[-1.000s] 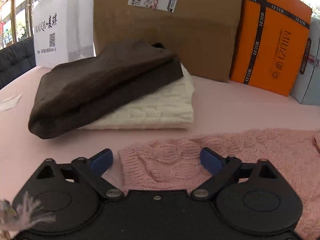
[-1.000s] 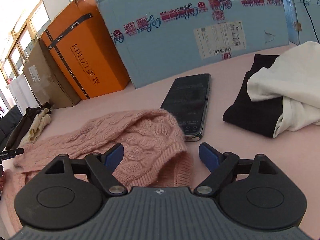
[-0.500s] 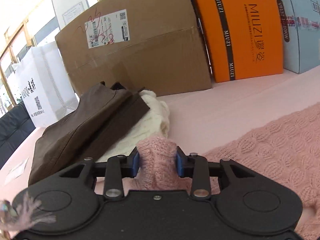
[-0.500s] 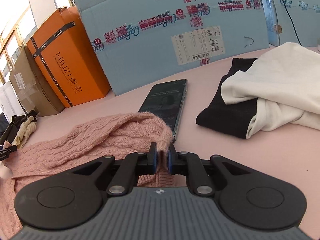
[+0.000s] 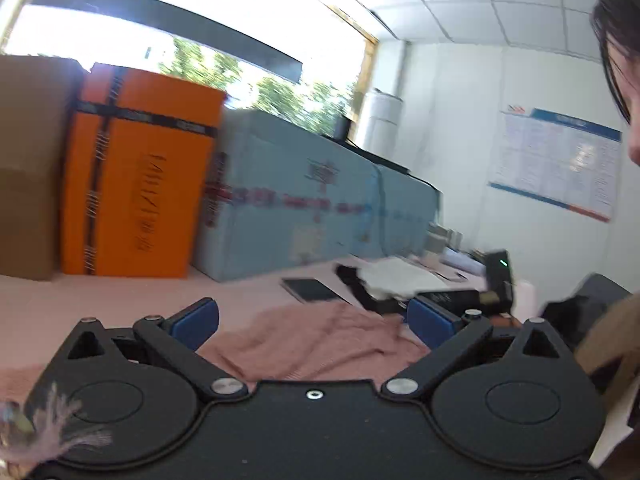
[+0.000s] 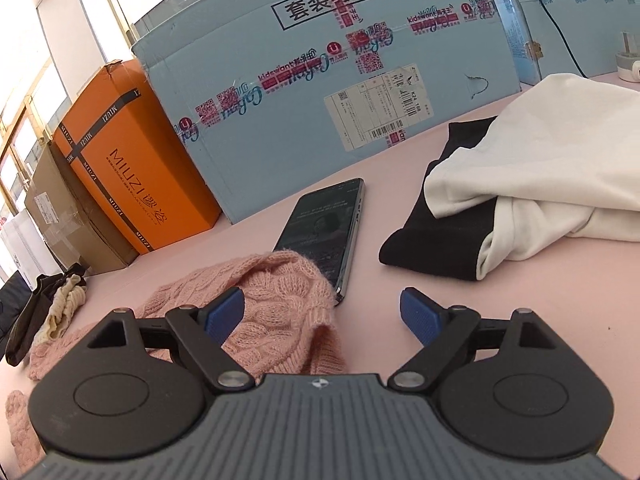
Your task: Fold clothes
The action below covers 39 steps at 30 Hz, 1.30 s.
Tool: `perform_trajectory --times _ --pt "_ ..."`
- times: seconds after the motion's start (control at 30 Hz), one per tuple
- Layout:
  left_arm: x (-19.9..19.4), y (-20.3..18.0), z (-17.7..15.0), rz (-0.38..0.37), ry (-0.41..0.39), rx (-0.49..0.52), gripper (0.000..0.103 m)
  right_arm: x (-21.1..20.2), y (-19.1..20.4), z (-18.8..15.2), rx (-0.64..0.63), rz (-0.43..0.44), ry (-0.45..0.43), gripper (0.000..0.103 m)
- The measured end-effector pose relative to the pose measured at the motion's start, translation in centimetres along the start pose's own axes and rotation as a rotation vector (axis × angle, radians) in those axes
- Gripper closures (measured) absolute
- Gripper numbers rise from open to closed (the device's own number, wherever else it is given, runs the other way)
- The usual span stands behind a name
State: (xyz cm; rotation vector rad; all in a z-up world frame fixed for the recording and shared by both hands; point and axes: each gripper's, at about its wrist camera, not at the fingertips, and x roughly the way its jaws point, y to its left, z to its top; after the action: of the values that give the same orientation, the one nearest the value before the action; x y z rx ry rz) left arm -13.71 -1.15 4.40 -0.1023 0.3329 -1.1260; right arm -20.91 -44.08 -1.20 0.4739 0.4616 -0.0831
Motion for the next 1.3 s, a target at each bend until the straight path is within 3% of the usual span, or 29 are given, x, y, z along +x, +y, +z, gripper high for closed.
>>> perform_trajectory --times 0.03,0.1,0.23,0.33,0.37,0.43,0.5,0.67,0.7,0.77,0.83,0.9,0.97,1.07,1.13,1.2,1.3 --pt "1.8 -1.3 -0.7 -0.043 0.096 0.032 0.001 0.0 0.0 0.0 0.0 0.001 -0.002 0.019" --pt "4.4 -3.4 -2.2 -0.053 0.242 0.106 0.004 -0.1 0.0 0.0 0.0 0.003 -0.007 0.019" --pt "5.7 -5.3 -3.8 -0.116 0.359 0.193 0.036 -0.3 0.0 0.0 0.001 0.006 -0.017 0.019" --pt "4.7 -6.5 -4.2 -0.202 0.324 0.275 0.056 -0.4 0.1 0.0 0.0 0.01 -0.023 0.019" --pt "4.6 -6.8 -4.4 -0.202 0.314 0.296 0.06 -0.4 0.1 0.0 0.0 0.012 -0.024 0.019" --pt "4.6 -6.7 -4.4 -0.175 0.307 0.301 0.083 -0.4 0.1 0.0 0.001 0.014 -0.025 0.019" --pt "4.6 -6.4 -4.2 -0.137 0.29 0.299 0.091 -0.5 0.0 0.0 0.001 0.016 -0.026 0.019" --pt "4.3 -4.8 -2.3 0.026 0.173 0.258 0.093 -0.6 0.0 0.0 0.003 0.019 -0.033 0.019" --pt "4.4 -4.5 -2.0 0.057 0.158 0.247 0.093 -0.6 0.1 0.0 0.003 0.019 -0.033 0.019" --pt "5.0 -3.9 -1.6 0.087 0.2 0.227 0.093 -0.6 0.1 0.0 0.003 0.018 -0.032 0.019" --pt "5.0 -3.1 -1.6 0.063 0.23 0.155 0.092 -0.6 0.1 0.0 0.003 0.018 -0.031 0.019" --pt "4.6 -2.4 -1.8 -0.029 0.238 0.055 0.091 -0.6 0.1 0.0 0.004 0.019 -0.032 0.019" --pt "4.1 -2.8 -2.2 -0.038 0.218 0.059 0.089 -0.6 0.1 0.0 0.003 0.02 -0.03 0.019" --pt "3.5 -3.7 -2.8 0.004 0.173 0.101 0.058 -0.5 0.1 0.0 0.002 0.022 -0.025 0.019" --pt "3.2 -4.3 -2.9 0.032 0.132 0.131 0.018 -0.5 0.1 0.0 0.001 0.023 -0.023 0.019" --pt "2.9 -4.6 -2.6 0.009 0.092 0.146 0.007 -0.5 0.1 0.0 0.001 0.022 -0.022 0.019" --pt "2.7 -4.8 -2.2 0.007 0.077 0.144 0.007 -0.5 0.1 0.0 0.002 0.02 -0.021 0.019"
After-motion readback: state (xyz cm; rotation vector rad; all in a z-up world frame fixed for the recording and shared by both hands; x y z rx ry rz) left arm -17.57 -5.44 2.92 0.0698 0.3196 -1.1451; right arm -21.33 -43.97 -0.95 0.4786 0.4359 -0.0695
